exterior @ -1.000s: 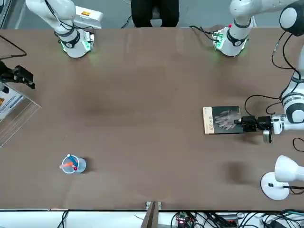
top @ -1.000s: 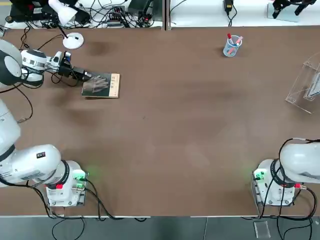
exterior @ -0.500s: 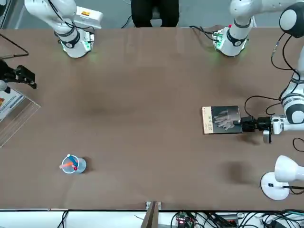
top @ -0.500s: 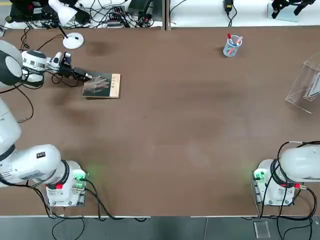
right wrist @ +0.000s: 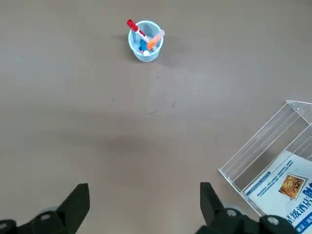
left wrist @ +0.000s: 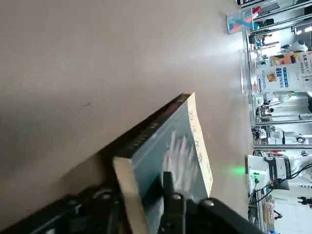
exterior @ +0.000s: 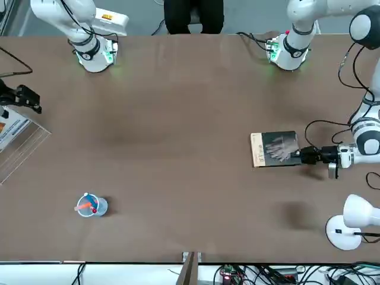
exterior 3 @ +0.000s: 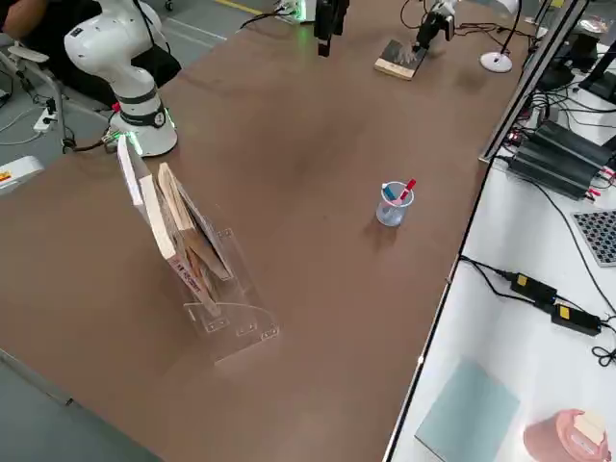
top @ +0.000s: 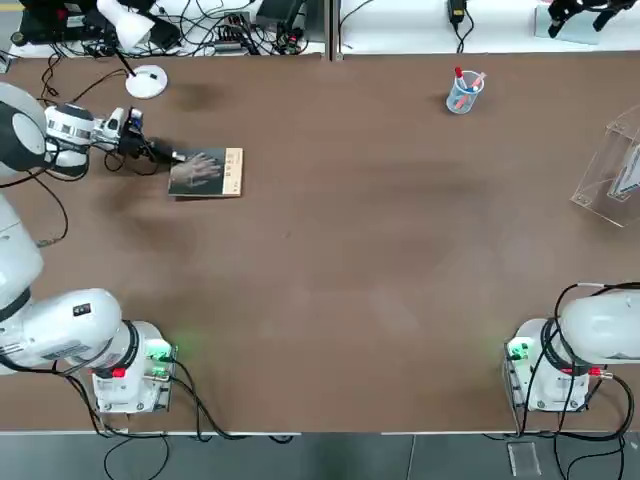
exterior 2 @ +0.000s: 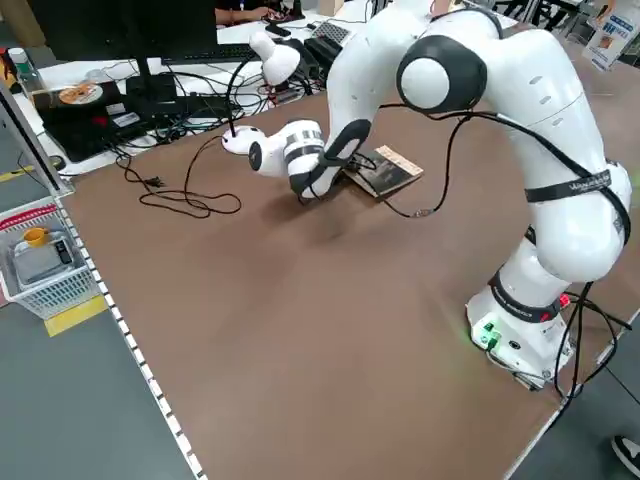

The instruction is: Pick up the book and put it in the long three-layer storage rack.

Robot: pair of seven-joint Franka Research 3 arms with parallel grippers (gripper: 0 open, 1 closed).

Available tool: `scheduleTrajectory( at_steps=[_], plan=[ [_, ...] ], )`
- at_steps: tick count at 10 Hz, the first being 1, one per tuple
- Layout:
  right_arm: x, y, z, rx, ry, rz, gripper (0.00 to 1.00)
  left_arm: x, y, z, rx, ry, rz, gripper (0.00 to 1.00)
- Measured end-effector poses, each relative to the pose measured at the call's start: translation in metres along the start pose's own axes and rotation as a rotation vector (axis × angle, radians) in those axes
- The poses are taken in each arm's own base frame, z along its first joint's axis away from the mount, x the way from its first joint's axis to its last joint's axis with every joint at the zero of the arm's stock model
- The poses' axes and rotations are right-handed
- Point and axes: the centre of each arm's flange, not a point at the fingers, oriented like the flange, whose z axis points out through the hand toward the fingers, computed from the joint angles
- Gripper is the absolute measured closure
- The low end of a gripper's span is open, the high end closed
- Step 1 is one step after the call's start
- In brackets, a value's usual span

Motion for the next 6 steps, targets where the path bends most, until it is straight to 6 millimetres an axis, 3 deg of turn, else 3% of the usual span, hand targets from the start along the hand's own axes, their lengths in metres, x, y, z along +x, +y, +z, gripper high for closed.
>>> scheduleTrajectory(
  at_steps=[2,6],
  plan=[
    [0.0003,0.0057,0.0017,-0.001,0.002,0.012,0.00,0.0002,0.0019,0.0002,-0.014,-0.003,0.001,0.95],
    [0.0010,0.0106,0.0042,-0.001,0.005,0.053,0.00,0.0015,0.0030,-0.0002,-0.020,-0.004,0.003,0.97]
  ],
)
